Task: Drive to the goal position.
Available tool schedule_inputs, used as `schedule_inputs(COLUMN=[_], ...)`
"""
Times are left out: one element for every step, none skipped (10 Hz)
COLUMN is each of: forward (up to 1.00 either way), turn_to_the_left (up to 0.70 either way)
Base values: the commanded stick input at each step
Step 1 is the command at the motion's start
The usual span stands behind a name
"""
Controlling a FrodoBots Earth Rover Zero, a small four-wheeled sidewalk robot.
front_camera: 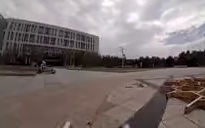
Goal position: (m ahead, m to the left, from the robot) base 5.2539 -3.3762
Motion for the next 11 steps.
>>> schedule_inputs(forward=[0.70,0.70,0.70,0.70,0.70,0.70,0.70,0.70,0.70,0.70,0.70], turn_to_the_left=[0.00,0.00,0.00,0.00,0.00,0.00,0.00,0.02,0.00,0.00,0.00])
